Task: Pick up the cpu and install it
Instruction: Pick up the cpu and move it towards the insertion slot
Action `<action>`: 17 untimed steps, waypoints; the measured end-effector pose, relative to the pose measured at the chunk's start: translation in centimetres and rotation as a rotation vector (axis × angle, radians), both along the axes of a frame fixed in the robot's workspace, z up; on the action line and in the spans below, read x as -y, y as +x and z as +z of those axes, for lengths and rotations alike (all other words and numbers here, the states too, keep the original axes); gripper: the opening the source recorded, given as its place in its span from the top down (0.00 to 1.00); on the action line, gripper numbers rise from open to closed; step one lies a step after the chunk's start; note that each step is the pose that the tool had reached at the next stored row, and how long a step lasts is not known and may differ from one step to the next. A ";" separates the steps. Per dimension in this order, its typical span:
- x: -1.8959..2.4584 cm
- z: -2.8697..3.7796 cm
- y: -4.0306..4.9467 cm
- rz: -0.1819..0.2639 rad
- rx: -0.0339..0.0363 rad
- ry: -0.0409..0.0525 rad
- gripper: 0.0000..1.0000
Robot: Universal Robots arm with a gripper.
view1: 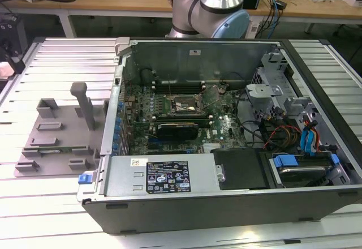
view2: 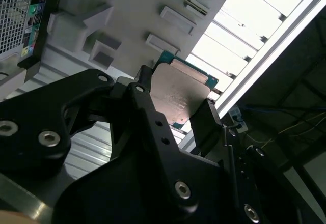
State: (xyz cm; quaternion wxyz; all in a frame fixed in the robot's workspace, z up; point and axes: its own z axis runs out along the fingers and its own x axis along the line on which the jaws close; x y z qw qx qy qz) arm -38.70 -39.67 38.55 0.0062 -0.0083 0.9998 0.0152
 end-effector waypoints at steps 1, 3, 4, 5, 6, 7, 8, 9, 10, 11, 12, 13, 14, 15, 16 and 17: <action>0.00 0.21 0.00 0.000 0.0000 0.0000 0.45; 0.00 0.67 0.00 0.000 0.0001 0.0000 0.45; 0.00 0.76 0.00 0.000 0.0000 0.0000 0.45; 0.00 1.14 0.00 0.000 0.0001 0.0000 0.45; 0.00 1.51 0.00 0.000 0.0001 0.0001 0.45; 0.00 1.81 0.00 0.000 0.0002 0.0000 0.45; 0.00 2.00 0.00 0.000 0.0003 0.0000 0.45; 0.00 2.14 0.00 0.000 0.0002 0.0000 0.45; 0.00 2.37 0.00 0.000 0.0004 0.0001 0.45; 0.00 2.55 0.00 0.000 0.0003 0.0000 0.45; 0.00 2.68 0.00 0.000 0.0003 0.0001 0.45; 0.00 2.86 0.00 0.000 0.0003 0.0000 0.45; 0.00 3.09 0.00 0.000 0.0003 0.0000 0.45; 0.00 3.28 0.00 0.000 0.0004 0.0001 0.45; 0.00 3.52 0.00 0.000 0.0004 0.0001 0.45; 0.00 3.74 0.00 0.000 0.0004 0.0000 0.45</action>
